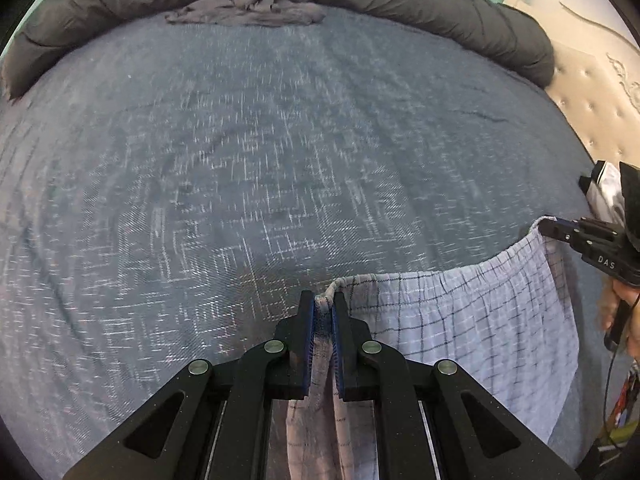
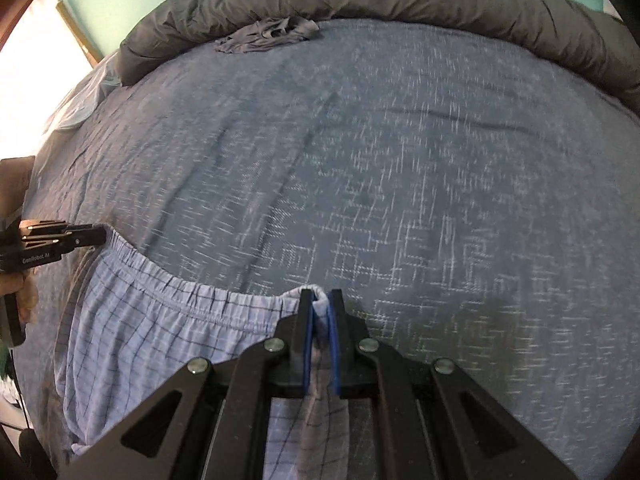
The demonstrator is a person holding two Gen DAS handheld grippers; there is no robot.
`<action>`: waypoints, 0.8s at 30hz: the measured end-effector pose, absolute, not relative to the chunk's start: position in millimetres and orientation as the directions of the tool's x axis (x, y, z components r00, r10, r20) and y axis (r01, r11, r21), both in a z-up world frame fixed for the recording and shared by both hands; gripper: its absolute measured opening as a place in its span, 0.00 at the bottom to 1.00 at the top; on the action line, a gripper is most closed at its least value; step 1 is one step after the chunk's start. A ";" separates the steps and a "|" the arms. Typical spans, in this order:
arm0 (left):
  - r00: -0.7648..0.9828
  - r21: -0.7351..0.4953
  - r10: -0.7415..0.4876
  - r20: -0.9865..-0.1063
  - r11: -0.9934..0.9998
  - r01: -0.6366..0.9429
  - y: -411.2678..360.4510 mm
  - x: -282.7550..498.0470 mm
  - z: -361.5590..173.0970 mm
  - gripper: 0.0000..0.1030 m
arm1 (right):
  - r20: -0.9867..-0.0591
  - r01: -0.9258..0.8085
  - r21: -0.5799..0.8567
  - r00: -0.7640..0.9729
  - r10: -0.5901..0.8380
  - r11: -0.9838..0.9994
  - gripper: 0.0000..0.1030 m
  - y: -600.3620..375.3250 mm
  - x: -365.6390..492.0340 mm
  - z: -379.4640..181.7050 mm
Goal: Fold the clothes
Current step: 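Lower the shorts onto the bed with both grippers and open them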
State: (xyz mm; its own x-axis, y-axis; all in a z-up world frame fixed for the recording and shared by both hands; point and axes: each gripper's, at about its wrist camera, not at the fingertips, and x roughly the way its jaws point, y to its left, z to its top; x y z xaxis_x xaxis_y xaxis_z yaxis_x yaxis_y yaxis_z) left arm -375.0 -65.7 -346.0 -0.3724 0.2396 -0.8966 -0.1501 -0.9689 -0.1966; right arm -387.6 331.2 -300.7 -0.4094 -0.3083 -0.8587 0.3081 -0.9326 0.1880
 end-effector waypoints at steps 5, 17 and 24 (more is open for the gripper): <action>-0.391 -0.250 0.277 -0.878 -0.961 -0.118 -76.0 -371.8 -348.0 0.14 | -0.805 0.255 0.273 -0.468 -0.366 -0.927 0.14 350.0 -381.0 -296.2; -0.380 -0.336 0.353 -0.855 -0.935 -0.114 -118.6 -309.9 -331.9 0.20 | -0.796 0.278 0.342 -0.421 -0.434 -0.897 0.29 379.2 -321.2 -279.5; -0.318 -0.344 0.368 -0.874 -0.930 -0.130 -122.4 -253.8 -341.4 0.21 | -0.850 0.285 0.327 -0.327 -0.412 -0.901 0.30 395.9 -268.4 -298.8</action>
